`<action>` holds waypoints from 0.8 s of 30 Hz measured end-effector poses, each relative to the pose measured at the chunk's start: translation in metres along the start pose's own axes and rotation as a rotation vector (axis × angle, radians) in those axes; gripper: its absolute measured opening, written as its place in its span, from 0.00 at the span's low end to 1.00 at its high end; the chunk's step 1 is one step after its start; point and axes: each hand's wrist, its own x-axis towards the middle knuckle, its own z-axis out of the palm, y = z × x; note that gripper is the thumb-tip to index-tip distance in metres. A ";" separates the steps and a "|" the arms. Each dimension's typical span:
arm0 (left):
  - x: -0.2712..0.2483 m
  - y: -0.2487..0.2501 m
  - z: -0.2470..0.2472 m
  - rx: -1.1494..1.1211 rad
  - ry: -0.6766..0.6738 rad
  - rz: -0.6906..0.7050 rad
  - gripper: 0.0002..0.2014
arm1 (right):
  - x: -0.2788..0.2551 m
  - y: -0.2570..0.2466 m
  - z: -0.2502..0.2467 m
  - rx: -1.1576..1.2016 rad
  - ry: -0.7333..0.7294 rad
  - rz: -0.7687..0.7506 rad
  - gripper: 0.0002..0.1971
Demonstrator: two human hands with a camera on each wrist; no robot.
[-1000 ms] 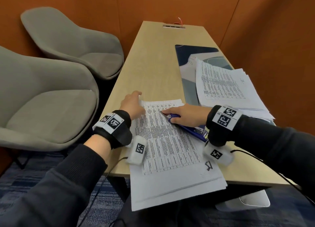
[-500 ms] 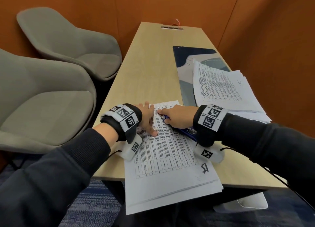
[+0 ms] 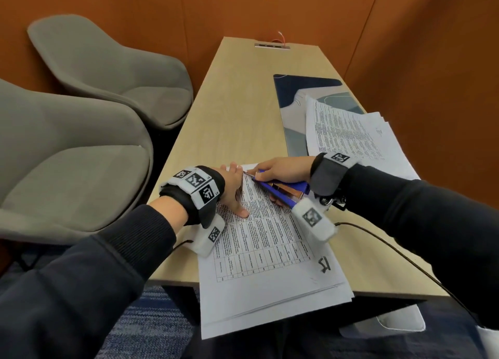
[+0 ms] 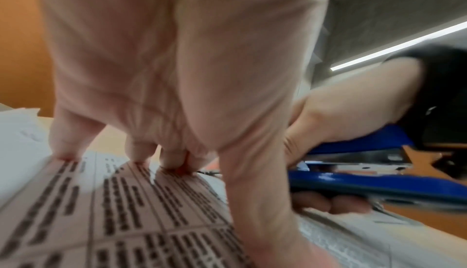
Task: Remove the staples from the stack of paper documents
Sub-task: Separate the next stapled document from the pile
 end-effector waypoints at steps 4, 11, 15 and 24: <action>-0.001 0.000 0.002 -0.010 0.023 -0.012 0.62 | -0.002 -0.026 0.021 -0.643 0.193 0.100 0.24; -0.004 0.000 0.001 -0.036 0.065 -0.003 0.61 | 0.007 -0.023 0.036 -0.840 0.269 0.118 0.29; -0.020 -0.021 -0.002 -0.294 0.103 -0.046 0.41 | 0.004 0.007 0.013 -0.207 0.233 0.113 0.23; -0.050 -0.041 0.020 -0.915 0.197 -0.320 0.17 | -0.012 0.042 0.014 0.241 0.284 0.086 0.24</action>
